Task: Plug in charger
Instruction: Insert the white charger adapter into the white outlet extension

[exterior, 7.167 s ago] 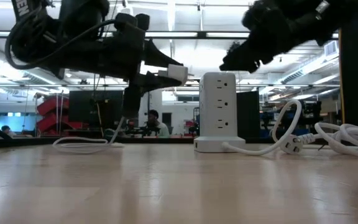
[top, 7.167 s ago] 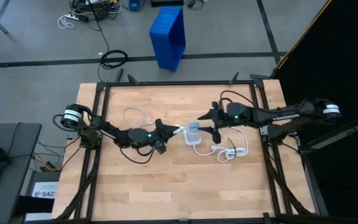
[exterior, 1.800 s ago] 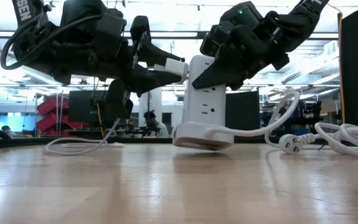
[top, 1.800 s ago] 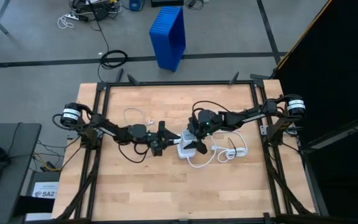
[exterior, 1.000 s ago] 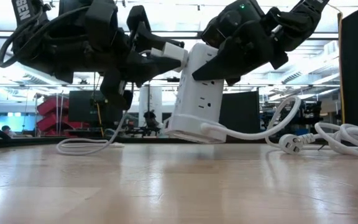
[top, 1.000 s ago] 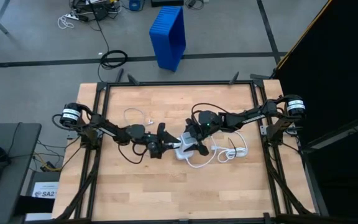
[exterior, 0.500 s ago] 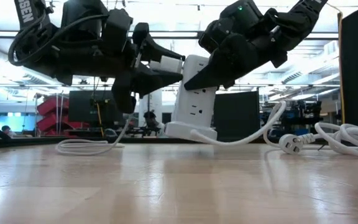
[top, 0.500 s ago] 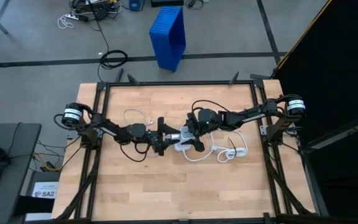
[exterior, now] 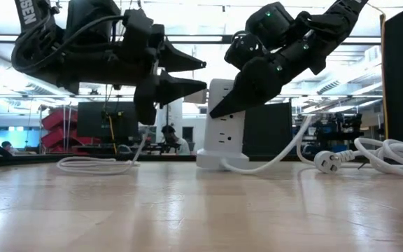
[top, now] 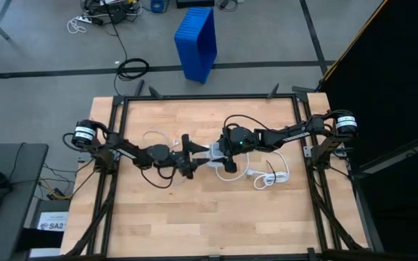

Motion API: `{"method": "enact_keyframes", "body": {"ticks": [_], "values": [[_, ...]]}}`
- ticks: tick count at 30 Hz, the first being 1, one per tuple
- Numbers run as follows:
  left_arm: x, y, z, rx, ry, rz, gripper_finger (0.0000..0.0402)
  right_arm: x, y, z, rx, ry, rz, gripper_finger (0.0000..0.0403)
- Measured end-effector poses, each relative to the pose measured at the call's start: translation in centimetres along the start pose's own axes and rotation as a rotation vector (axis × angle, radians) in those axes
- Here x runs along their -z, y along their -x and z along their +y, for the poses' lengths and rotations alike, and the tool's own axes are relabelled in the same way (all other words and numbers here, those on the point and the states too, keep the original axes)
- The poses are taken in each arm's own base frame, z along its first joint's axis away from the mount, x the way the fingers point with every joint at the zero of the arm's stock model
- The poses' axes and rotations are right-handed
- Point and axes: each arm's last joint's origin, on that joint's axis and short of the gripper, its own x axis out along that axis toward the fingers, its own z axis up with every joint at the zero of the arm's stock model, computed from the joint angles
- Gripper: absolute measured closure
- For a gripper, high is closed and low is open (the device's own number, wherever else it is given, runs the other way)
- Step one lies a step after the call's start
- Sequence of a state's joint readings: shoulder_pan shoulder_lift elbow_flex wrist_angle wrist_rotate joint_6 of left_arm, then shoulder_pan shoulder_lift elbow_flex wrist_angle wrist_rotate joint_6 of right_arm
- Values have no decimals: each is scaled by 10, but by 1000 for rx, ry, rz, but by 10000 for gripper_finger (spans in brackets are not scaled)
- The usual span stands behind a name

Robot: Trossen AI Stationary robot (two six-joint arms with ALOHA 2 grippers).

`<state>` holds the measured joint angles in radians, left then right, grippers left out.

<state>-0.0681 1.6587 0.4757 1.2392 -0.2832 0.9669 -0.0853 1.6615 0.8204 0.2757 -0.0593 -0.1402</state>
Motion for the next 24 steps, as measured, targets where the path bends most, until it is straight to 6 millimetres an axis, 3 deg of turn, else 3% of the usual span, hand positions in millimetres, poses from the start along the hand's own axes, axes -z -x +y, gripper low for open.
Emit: {"method": "enact_keyframes", "body": {"ticks": [6,10,15,24], "values": [[-10,34,36,-125,290,-59,172,1,0,0,-3,-5,13,141],[-4,54,51,-51,471,-80,172,1,0,0,-6,-5,14,141],[3,47,60,251,637,96,178,1,0,-1,-2,-6,7,141],[8,27,56,305,770,157,192,1,0,-1,-1,-5,-1,141]]}}
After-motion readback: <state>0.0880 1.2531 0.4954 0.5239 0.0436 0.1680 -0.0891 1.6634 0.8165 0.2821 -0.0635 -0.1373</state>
